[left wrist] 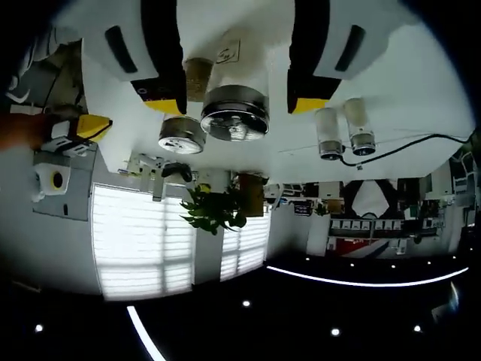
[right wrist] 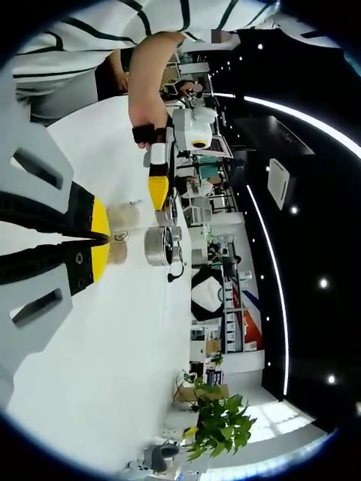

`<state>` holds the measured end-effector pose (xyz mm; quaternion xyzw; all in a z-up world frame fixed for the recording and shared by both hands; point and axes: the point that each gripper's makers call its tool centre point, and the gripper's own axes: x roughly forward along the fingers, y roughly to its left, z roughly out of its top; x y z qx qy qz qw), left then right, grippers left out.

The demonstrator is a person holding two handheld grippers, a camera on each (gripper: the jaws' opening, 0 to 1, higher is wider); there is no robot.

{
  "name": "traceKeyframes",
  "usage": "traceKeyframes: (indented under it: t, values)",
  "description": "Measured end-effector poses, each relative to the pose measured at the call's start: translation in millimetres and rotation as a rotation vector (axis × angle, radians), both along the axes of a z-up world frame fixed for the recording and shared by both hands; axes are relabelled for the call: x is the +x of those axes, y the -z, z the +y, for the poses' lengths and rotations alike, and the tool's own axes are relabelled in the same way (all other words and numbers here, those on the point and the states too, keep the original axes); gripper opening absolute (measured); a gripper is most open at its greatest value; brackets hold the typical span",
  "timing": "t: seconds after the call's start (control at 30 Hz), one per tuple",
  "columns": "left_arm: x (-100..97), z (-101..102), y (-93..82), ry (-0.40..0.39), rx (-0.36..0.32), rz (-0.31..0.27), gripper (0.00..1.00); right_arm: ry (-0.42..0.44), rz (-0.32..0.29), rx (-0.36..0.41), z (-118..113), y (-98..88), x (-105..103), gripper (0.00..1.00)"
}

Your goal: Rotate the seasoning bottle until the label or dispensing opening points toward the visible target arrow and the bottle remains upright within the marked orientation range

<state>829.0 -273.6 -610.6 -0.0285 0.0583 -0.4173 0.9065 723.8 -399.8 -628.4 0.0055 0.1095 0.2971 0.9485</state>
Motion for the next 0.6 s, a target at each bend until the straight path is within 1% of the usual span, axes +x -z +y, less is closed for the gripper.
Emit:
traceKeyframes:
  t: [0.03, 0.07, 0.13, 0.17, 0.2, 0.27, 0.3, 0.4, 0.43, 0.47, 0.5, 0.57, 0.6]
  values:
    - [-2.4, -1.8, -2.5, 0.033, -0.015, 0.006, 0.57, 0.0, 0.001, 0.001, 0.0, 0.4, -0.1, 0.0]
    - [-4.4, -2.8, -6.9, 0.076, -0.027, -0.005, 0.56, -0.001, 0.001, 0.002, 0.4, 0.7, -0.2, 0.0]
    - [-11.1, -5.4, -9.2, 0.167, -0.018, -0.001, 0.51, -0.007, 0.001, 0.002, 1.5, 0.6, -0.7, 0.0]
    - [-11.0, -4.7, -9.0, 0.169, -0.01, -0.002, 0.5, -0.01, 0.0, 0.003, 2.1, 0.3, -0.9, 0.0]
    - [-8.9, -1.5, -9.5, 0.165, 0.015, -0.016, 0.52, -0.014, -0.001, 0.004, 2.9, -0.2, -1.1, 0.0]
    - [-6.7, 1.2, -11.1, 0.168, 0.027, -0.028, 0.55, -0.021, -0.004, 0.005, 4.5, -1.2, -1.5, 0.0]
    - [-5.9, 3.0, -12.9, 0.183, 0.027, -0.034, 0.55, -0.028, -0.008, 0.004, 5.9, -2.1, -2.0, 0.0]
    - [-9.5, 1.0, -18.5, 0.263, 0.004, -0.026, 0.53, -0.052, -0.01, 0.005, 10.7, -3.5, -3.6, 0.0]
    - [-12.9, -1.2, -20.1, 0.299, -0.003, -0.023, 0.53, -0.058, -0.011, 0.002, 12.2, -3.6, -4.0, 0.0]
    - [-17.7, -4.4, -22.2, 0.351, -0.019, -0.011, 0.51, -0.063, -0.012, 0.001, 13.2, -3.9, -4.4, 0.0]
    - [-17.5, -4.9, -20.5, 0.373, -0.011, -0.004, 0.5, -0.07, -0.011, 0.003, 14.6, -4.0, -5.0, 0.0]
    - [-10.6, -4.3, -17.3, 0.355, 0.008, -0.007, 0.51, -0.076, -0.011, 0.0, 16.0, -4.0, -5.7, 0.0]
    - [-8.5, -4.0, -15.7, 0.355, 0.006, 0.001, 0.51, -0.078, -0.011, 0.0, 16.3, -4.0, -5.9, 0.0]
